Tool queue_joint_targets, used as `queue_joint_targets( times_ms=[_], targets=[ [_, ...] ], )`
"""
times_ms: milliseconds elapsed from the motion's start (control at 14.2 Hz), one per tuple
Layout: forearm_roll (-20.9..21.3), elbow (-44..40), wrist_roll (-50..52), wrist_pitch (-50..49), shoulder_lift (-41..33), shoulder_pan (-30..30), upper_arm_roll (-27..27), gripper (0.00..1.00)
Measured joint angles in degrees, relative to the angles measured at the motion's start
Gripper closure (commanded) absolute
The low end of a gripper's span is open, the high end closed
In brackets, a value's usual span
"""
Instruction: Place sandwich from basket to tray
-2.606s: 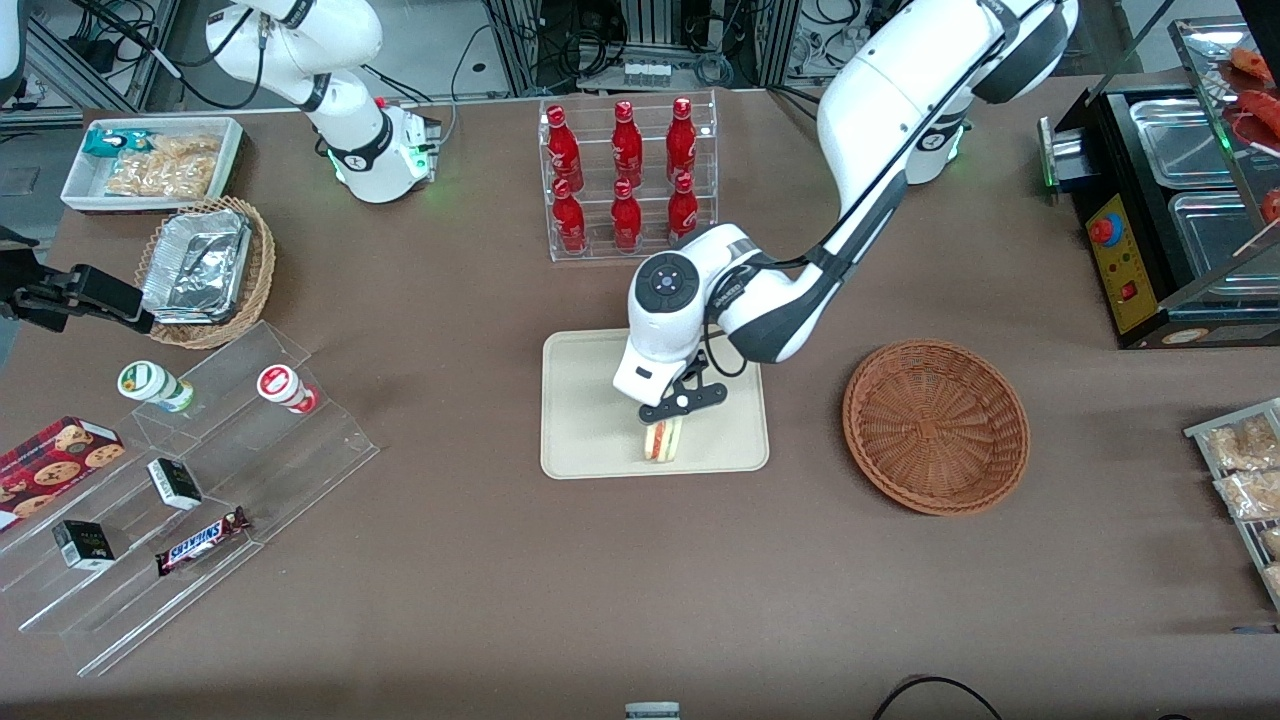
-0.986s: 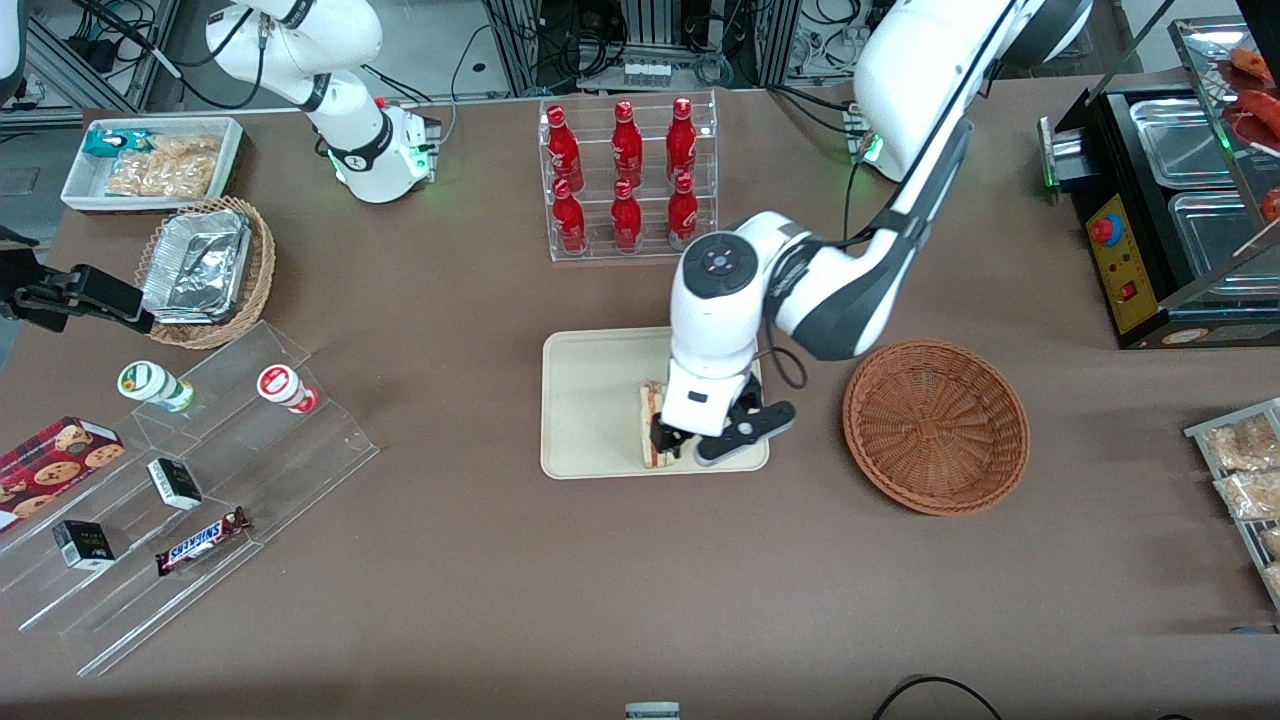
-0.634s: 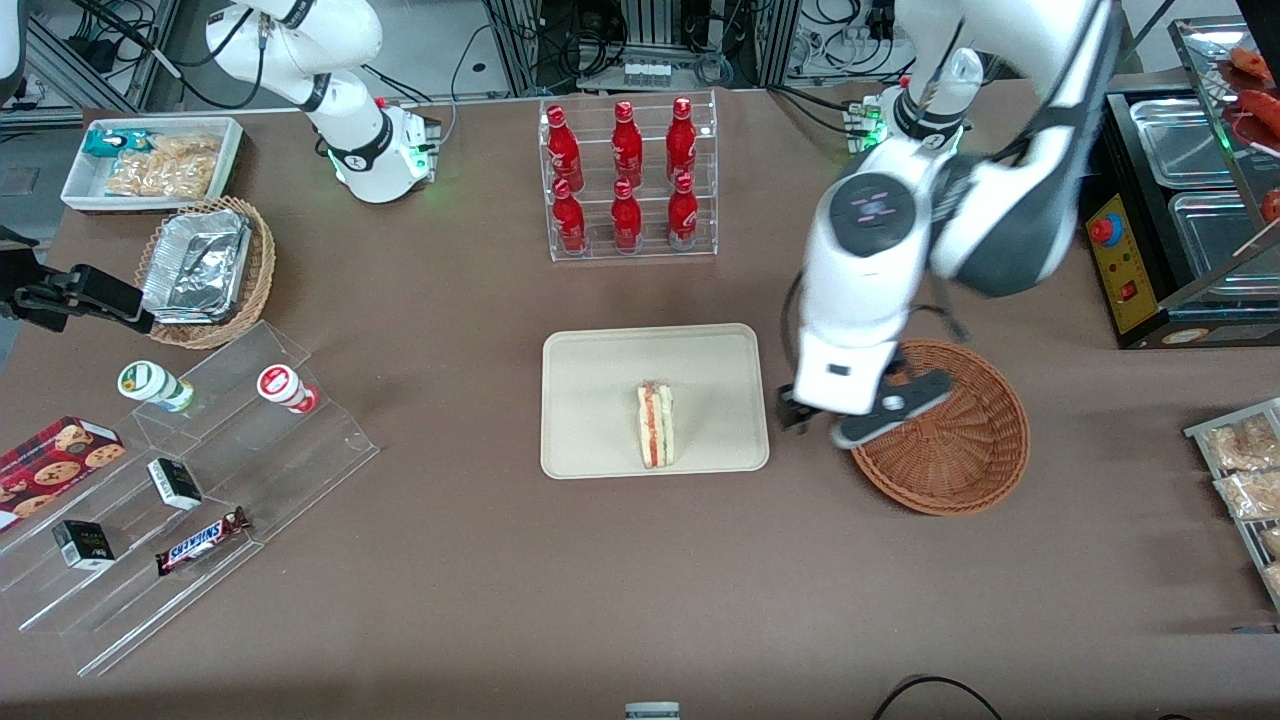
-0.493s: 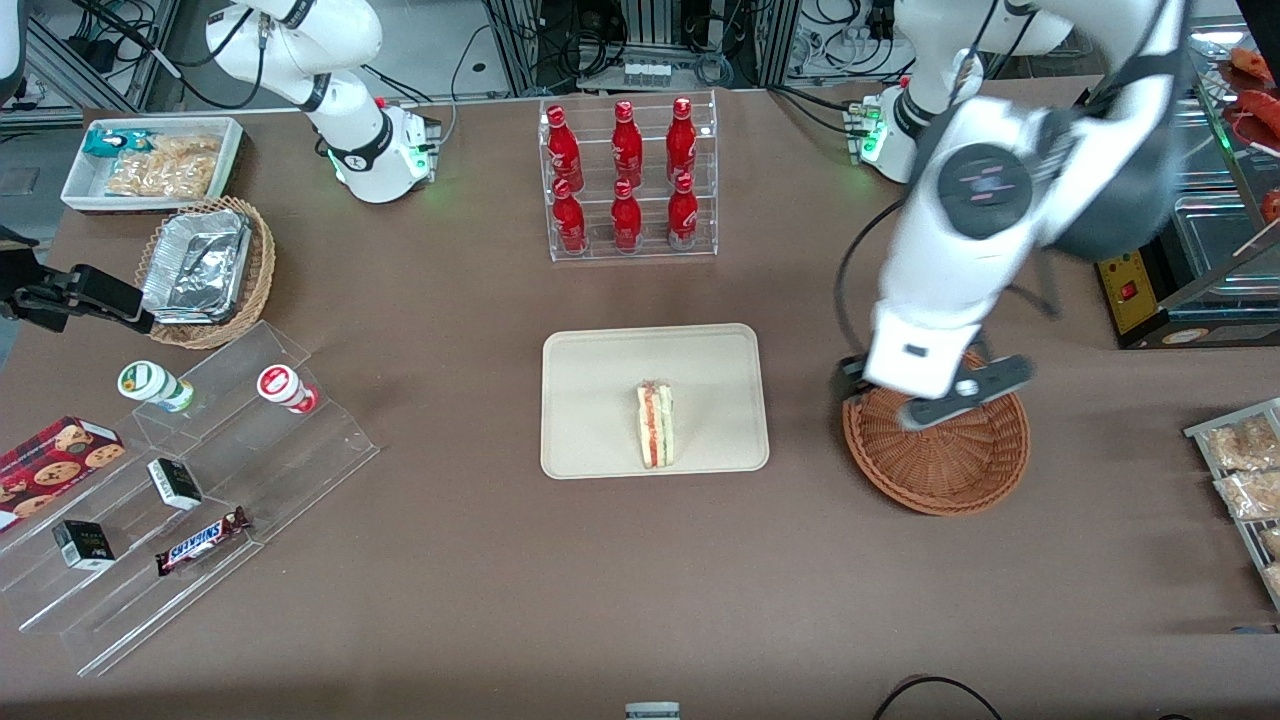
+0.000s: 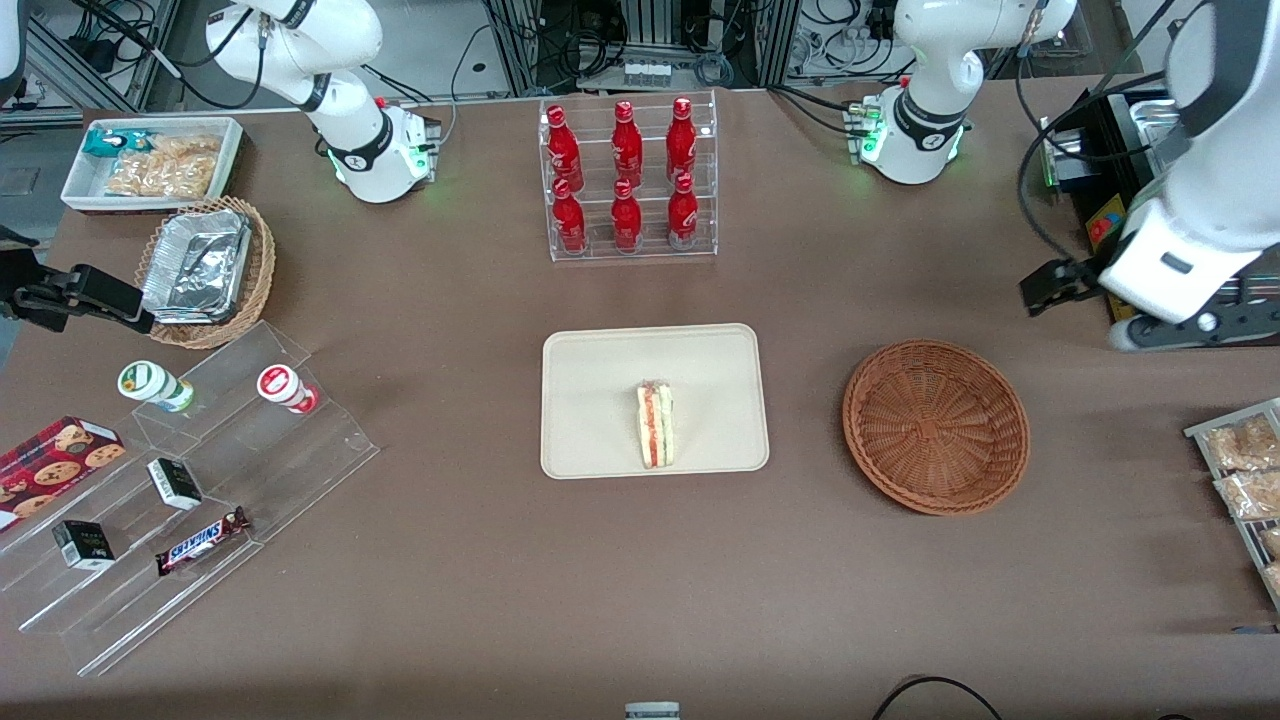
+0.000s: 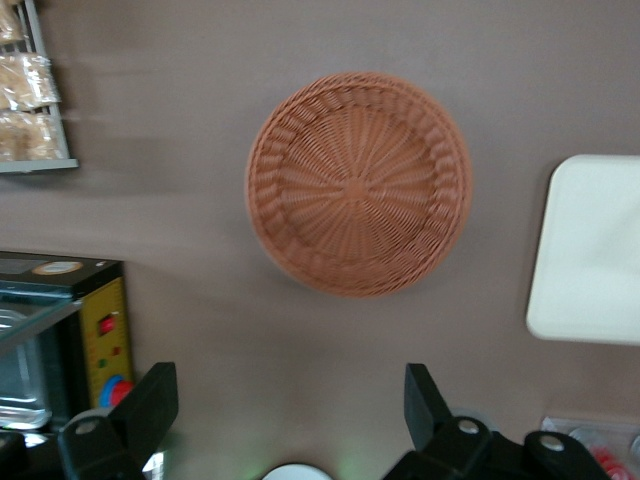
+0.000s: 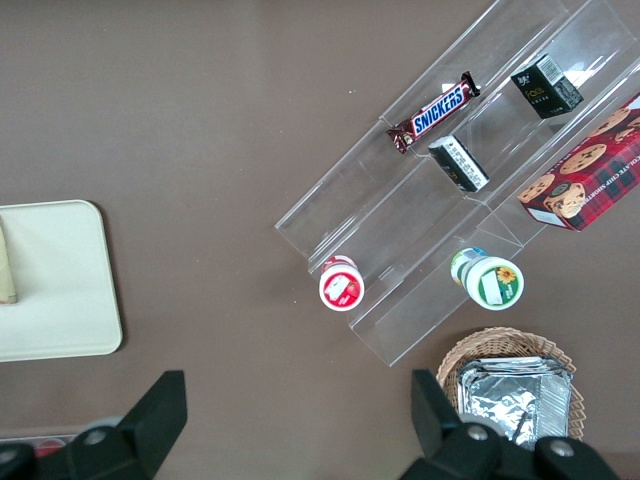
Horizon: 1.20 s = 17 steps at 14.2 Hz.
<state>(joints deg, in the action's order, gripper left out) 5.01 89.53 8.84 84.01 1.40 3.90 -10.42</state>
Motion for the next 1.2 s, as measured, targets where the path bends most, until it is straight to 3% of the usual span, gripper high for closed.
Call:
queue_joint_targets(
  times_ms=[282,704,1197],
  targets=[
    [-0.05,0.35,-2.13,-3.27,-3.02,1.12,-0.26,0.00],
    [-3.18,0.88,-2.18,-3.15,-3.02,1.08,-0.65,0.00],
    [-3.48,0.75,-2.24,-0.90,-2.38,1.08,-0.66,0.00]
  ],
)
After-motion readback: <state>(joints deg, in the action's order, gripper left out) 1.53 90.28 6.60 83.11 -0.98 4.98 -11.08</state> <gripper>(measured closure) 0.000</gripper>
